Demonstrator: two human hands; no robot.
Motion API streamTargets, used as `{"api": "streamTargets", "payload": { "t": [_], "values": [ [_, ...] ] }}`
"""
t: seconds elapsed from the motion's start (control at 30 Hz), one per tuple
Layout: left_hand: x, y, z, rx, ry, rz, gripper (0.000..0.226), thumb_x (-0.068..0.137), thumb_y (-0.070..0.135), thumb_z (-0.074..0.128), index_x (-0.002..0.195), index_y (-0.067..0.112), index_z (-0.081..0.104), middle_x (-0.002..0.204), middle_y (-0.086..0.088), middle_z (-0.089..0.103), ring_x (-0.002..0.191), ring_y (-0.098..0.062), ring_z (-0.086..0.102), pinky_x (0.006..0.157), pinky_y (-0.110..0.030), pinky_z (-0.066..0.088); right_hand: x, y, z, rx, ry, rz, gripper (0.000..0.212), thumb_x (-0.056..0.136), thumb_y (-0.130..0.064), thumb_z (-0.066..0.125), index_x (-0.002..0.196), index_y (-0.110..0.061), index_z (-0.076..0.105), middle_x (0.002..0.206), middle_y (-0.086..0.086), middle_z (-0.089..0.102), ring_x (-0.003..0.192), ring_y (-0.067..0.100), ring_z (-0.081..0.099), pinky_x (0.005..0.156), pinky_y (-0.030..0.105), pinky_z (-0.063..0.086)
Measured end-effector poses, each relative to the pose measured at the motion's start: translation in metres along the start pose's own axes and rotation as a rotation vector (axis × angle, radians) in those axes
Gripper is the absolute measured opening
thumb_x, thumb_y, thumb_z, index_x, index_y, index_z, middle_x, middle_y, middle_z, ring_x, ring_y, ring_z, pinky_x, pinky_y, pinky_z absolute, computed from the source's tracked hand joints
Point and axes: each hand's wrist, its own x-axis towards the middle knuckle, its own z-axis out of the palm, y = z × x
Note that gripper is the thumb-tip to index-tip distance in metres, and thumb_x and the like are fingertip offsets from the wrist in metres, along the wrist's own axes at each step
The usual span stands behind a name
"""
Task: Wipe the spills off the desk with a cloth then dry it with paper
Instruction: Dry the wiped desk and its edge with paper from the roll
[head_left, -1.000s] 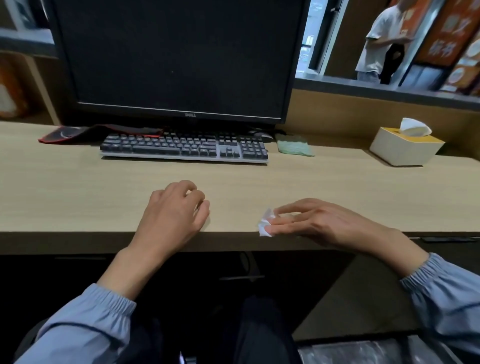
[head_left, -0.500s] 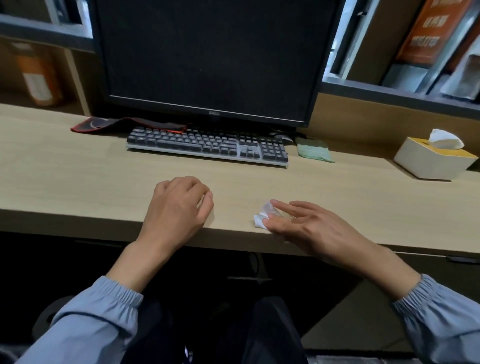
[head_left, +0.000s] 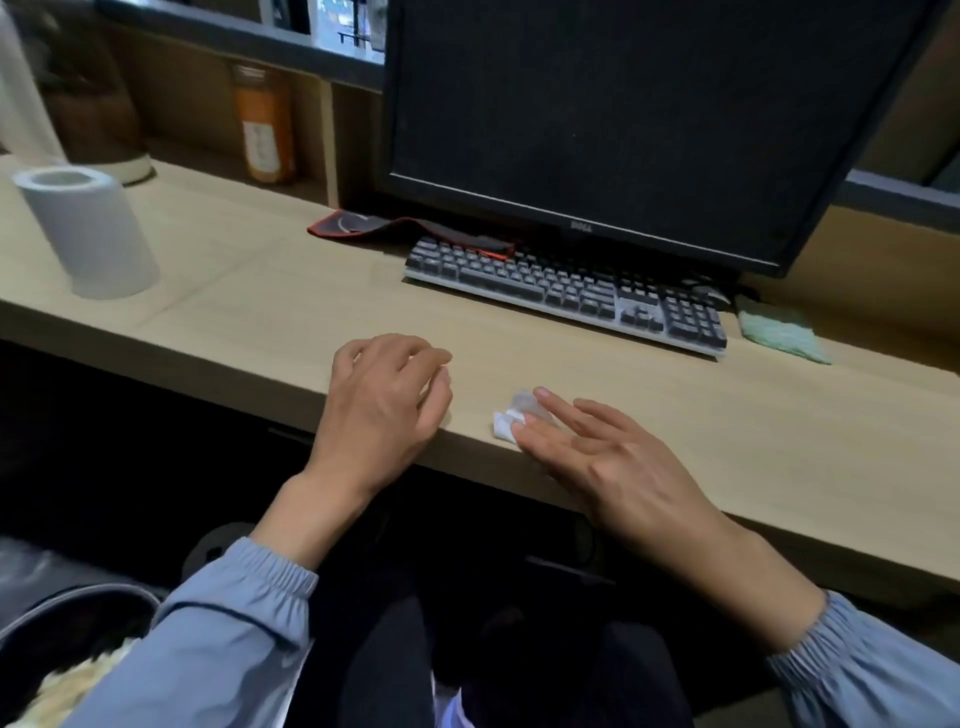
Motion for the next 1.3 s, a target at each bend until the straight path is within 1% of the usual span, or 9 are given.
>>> {"api": "streamTargets", "payload": {
  "t": [0.23, 0.43, 0.5, 0.57, 0.7, 0.87, 1.03, 1.13, 1.3],
  "values": [
    [-0.017, -0.065, -0.026, 0.063, 0.059, -0.139, 0.023, 0.101, 0.024, 0.061, 0.119, 0.017, 0.074, 0.121, 0.001, 0.07, 0.12, -0.02, 0.063, 0.112, -0.061, 0.034, 0.082, -0.044, 0.031, -0.024, 0.011, -0.064, 0.051, 0.097, -0.015, 0.035, 0.143, -0.013, 0.057, 0.142, 0.006, 0.06, 0.143, 0.026, 0.044, 0.114, 0.036, 0.035],
    [-0.039, -0.129, -0.065, 0.088, 0.046, -0.301, 0.041, 0.103, 0.028, 0.05, 0.14, 0.016, 0.062, 0.144, -0.001, 0.061, 0.143, -0.019, 0.049, 0.125, -0.061, 0.017, 0.153, -0.086, 0.053, 0.001, 0.069, -0.09, 0.049, 0.093, -0.009, 0.039, 0.136, -0.009, 0.063, 0.137, 0.007, 0.065, 0.138, 0.027, 0.05, 0.112, 0.034, 0.028],
    [-0.043, -0.146, -0.076, 0.069, 0.035, -0.377, 0.05, 0.101, 0.028, 0.046, 0.149, 0.015, 0.053, 0.15, -0.003, 0.056, 0.148, -0.02, 0.043, 0.127, -0.061, 0.014, 0.174, -0.099, 0.061, -0.018, 0.081, -0.094, 0.048, 0.091, -0.005, 0.044, 0.134, -0.007, 0.063, 0.134, 0.01, 0.067, 0.138, 0.028, 0.051, 0.112, 0.037, 0.026],
    [-0.045, -0.159, -0.084, 0.01, 0.032, -0.482, 0.061, 0.097, 0.027, 0.045, 0.156, 0.014, 0.041, 0.154, -0.005, 0.051, 0.151, -0.022, 0.038, 0.129, -0.056, 0.012, 0.191, -0.112, 0.067, -0.031, 0.084, -0.089, 0.05, 0.091, -0.005, 0.036, 0.133, -0.004, 0.064, 0.132, 0.014, 0.067, 0.138, 0.029, 0.051, 0.114, 0.042, 0.028],
    [-0.047, -0.178, -0.091, -0.046, 0.045, -0.555, 0.075, 0.088, 0.018, 0.051, 0.16, 0.012, 0.03, 0.156, -0.004, 0.047, 0.15, -0.022, 0.037, 0.128, -0.057, 0.016, 0.221, -0.133, 0.075, -0.045, 0.085, -0.078, 0.056, 0.09, -0.009, 0.028, 0.131, -0.001, 0.065, 0.13, 0.015, 0.068, 0.136, 0.03, 0.053, 0.112, 0.046, 0.043],
    [-0.055, -0.188, -0.088, -0.079, 0.056, -0.54, 0.089, 0.082, -0.005, 0.056, 0.163, 0.015, 0.024, 0.157, 0.002, 0.047, 0.149, -0.015, 0.038, 0.125, -0.054, 0.027, 0.258, -0.157, 0.084, -0.037, 0.079, -0.072, 0.06, 0.089, -0.012, 0.022, 0.129, 0.0, 0.065, 0.128, 0.015, 0.069, 0.136, 0.03, 0.054, 0.112, 0.047, 0.041],
    [-0.058, -0.196, -0.086, -0.152, 0.102, -0.51, 0.092, 0.079, -0.015, 0.048, 0.163, 0.016, 0.028, 0.15, 0.011, 0.05, 0.146, -0.012, 0.042, 0.122, -0.035, 0.035, 0.29, -0.186, 0.089, -0.063, 0.063, -0.027, 0.07, 0.089, -0.016, 0.009, 0.134, 0.003, 0.059, 0.132, 0.017, 0.066, 0.142, 0.031, 0.046, 0.119, 0.05, 0.023],
    [-0.06, -0.2, -0.086, -0.201, 0.113, -0.557, 0.09, 0.082, -0.016, 0.045, 0.163, 0.019, 0.03, 0.149, 0.016, 0.043, 0.147, -0.013, 0.041, 0.121, -0.018, 0.03, 0.306, -0.203, 0.092, -0.058, 0.059, -0.008, 0.07, 0.091, -0.019, 0.01, 0.137, 0.005, 0.057, 0.13, 0.02, 0.067, 0.139, 0.034, 0.048, 0.119, 0.051, 0.027],
    [-0.064, -0.203, -0.081, -0.224, 0.149, -0.533, 0.083, 0.085, -0.02, 0.05, 0.159, 0.015, 0.036, 0.159, -0.003, 0.045, 0.149, -0.019, 0.041, 0.123, -0.033, 0.032, 0.315, -0.214, 0.102, -0.023, 0.1, 0.021, 0.057, 0.09, -0.019, 0.025, 0.122, 0.006, 0.065, 0.109, 0.02, 0.073, 0.123, 0.036, 0.062, 0.111, 0.05, 0.04]
  ]
}}
